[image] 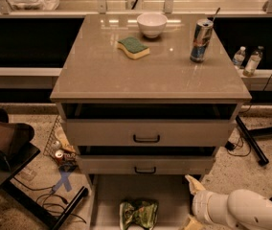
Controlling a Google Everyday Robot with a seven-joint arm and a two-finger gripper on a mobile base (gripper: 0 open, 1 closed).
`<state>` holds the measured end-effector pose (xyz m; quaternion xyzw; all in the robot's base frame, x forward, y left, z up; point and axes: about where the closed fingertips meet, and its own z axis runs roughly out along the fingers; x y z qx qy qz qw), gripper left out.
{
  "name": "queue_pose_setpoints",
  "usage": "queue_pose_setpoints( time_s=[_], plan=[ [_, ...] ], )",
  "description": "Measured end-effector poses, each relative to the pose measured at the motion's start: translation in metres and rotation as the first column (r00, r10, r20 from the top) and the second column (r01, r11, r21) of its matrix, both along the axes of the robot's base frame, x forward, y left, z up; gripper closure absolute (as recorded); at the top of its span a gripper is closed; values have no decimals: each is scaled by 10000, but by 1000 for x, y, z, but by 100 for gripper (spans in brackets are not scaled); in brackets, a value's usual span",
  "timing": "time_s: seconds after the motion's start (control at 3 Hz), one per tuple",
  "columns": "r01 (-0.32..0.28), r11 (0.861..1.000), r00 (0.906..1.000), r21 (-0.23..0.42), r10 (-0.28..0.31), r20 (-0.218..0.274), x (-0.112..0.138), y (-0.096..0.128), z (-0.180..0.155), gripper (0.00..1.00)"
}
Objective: Pick green jalapeno chip bag from bottom drawer and place on counter
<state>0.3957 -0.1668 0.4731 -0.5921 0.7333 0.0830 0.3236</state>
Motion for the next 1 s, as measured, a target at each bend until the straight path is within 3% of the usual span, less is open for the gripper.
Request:
queue_pose_setpoints(
  time_s=[0.33, 0.67, 1.0],
  plan=[
    [-1, 10000, 10000, 0, 1, 0, 0, 0, 0, 0],
    [41, 9996, 9999, 263, -38, -110, 9, 8, -25, 0],
    [0, 9978, 9994, 659, 23, -355, 33, 18, -70, 0]
  ],
)
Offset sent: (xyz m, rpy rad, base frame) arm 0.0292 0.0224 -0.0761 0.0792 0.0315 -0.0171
